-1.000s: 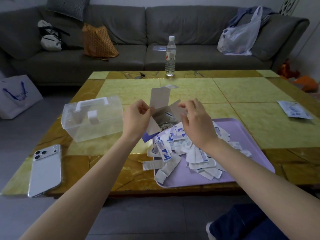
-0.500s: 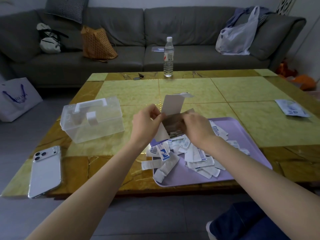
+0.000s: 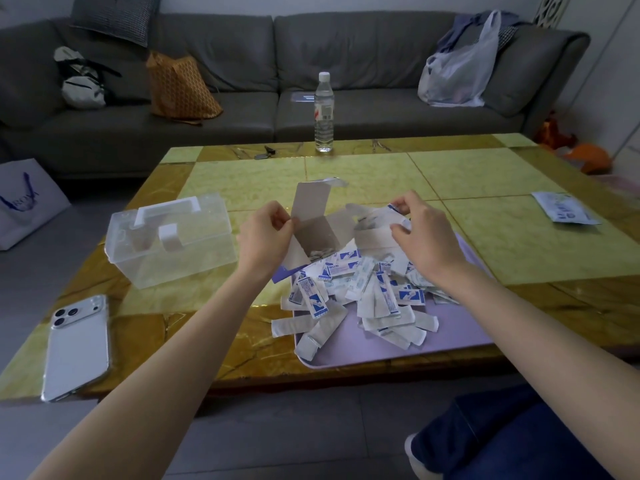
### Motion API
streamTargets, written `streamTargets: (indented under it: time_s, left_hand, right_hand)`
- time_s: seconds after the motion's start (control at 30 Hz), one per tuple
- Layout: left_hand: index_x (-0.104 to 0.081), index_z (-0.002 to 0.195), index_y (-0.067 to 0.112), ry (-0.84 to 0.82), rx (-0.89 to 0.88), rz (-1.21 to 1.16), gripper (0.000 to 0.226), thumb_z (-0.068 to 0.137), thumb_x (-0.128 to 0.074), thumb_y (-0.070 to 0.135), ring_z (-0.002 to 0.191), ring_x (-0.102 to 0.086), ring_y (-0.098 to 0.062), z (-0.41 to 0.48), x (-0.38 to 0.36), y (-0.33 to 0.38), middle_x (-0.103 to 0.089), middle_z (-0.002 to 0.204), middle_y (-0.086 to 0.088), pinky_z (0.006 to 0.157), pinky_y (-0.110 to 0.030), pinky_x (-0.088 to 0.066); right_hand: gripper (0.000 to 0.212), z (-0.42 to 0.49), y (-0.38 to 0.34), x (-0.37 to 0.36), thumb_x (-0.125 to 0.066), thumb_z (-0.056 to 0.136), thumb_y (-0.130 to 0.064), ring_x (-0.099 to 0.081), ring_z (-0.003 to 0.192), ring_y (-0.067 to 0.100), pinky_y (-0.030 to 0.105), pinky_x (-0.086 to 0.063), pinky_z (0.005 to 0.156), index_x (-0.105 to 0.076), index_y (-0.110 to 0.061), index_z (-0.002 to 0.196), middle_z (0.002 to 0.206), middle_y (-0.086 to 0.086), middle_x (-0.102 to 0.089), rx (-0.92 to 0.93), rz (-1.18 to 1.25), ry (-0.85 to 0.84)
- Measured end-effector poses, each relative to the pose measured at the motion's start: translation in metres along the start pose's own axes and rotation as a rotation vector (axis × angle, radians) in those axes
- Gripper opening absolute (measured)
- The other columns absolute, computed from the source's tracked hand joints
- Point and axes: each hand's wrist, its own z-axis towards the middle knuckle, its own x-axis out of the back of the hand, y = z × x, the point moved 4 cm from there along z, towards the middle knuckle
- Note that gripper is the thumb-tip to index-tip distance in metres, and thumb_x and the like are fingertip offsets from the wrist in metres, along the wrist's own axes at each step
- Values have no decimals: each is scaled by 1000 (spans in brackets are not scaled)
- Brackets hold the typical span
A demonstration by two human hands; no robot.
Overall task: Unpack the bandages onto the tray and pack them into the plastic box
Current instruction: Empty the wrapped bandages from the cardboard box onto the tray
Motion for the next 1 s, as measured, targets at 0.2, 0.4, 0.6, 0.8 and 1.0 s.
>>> streamTargets:
  time_s: [0.2,0.4,0.6,0.8,1.0]
  left_hand:
    - [-55,76,13,7,-17,-1,16,88,-62,19,62,-47,-10,0,-3,5,-52,64,8,59,-28,-38]
    - [-57,77,12,5,-40,-14,14,87,-63,19,66,-50,-14,-3,-5,9,-53,65,8,69,-37,-46]
    - [-58,77,12,6,-39,-27,13,87,-63,19,68,-51,-14,-3,-5,11,-54,66,8,73,-40,-47]
    - [-57,76,11,20,-47,-9,15,87,-63,19,68,-50,-17,-5,0,10,-52,65,8,69,-37,-45]
    - [-57,76,11,12,-45,-13,15,87,-63,19,68,-50,-16,-7,1,8,-53,66,7,69,-36,-44]
  right_hand:
    - [34,-4,11,-11,-48,86,9,-57,99,22,22,-37,69,-53,-6,116,112,8,-61,-33,-35,-80]
    - [5,4,8,-6,-61,88,-16,-53,83,18,25,-29,55,-61,-12,91,90,1,-61,-43,-117,49]
    - [20,3,-2,-14,-61,89,-32,-49,78,16,26,-31,60,-61,-12,91,89,-2,-55,-11,-94,38]
    - [28,6,-2,-22,-48,90,2,-54,100,25,28,-38,65,-64,-12,109,108,5,-61,3,-146,24]
    - [57,0,-6,-24,-42,81,20,-47,122,24,36,-44,95,-52,-8,129,129,8,-55,38,-105,-9]
